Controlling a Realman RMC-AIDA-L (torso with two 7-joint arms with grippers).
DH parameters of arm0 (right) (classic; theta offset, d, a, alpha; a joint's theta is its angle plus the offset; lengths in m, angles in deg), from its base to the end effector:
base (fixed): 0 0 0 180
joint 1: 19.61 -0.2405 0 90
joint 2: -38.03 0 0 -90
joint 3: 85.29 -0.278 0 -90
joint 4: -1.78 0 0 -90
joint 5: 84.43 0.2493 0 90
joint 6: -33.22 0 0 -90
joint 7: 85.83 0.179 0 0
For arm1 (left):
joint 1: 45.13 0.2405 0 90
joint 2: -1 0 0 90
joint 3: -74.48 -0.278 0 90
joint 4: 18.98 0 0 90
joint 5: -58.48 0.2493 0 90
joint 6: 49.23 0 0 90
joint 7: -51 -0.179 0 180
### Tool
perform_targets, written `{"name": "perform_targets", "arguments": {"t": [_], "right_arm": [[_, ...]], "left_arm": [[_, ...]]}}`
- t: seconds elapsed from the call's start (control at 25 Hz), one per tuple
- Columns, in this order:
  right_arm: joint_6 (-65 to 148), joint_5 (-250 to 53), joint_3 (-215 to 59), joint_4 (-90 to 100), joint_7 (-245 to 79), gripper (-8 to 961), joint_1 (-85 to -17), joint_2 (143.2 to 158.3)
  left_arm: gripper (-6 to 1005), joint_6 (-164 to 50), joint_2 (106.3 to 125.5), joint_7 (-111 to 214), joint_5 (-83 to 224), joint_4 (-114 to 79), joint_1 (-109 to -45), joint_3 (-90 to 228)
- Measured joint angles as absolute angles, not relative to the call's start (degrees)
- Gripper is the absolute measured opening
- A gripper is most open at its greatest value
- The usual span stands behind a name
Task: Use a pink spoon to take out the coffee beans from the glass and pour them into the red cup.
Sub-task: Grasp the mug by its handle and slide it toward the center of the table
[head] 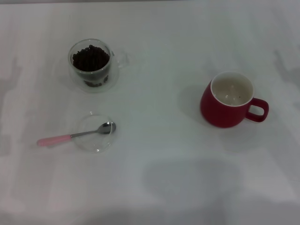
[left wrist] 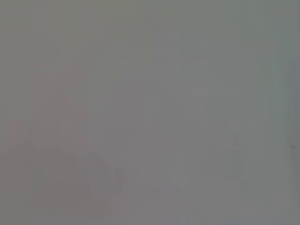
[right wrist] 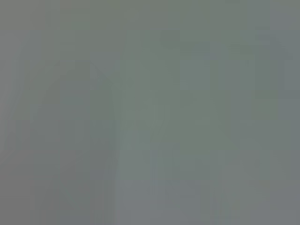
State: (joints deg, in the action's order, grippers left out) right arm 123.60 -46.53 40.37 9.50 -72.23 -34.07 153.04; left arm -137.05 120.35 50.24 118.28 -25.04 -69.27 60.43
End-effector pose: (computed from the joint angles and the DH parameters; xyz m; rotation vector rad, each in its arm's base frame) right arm 0.3871 0.3114 0.0165 -1.5133 0.3183 0.8729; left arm -0.3740 0.3486 -0.0052 -1.3810 -0.2952 -0.6899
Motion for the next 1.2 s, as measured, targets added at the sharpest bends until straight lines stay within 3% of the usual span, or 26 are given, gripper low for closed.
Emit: {"name": "perform_targets", "arguments": {"t": [0.64,1.2], "right_arm": [[139.1,-66.76,40.43,-12.29,-55.5,708,-32.87,152.46],[127.69,-77.85,40.47,-9.33,-58.04,678,-32.65,153.16]], "left_arm": [[893,-137.17,120.49,50.96,121.12,-25.23,-68.12,60.42],[892,-137.31,120.51,51.01,121.34,-25.31,-68.25,59.63]]}}
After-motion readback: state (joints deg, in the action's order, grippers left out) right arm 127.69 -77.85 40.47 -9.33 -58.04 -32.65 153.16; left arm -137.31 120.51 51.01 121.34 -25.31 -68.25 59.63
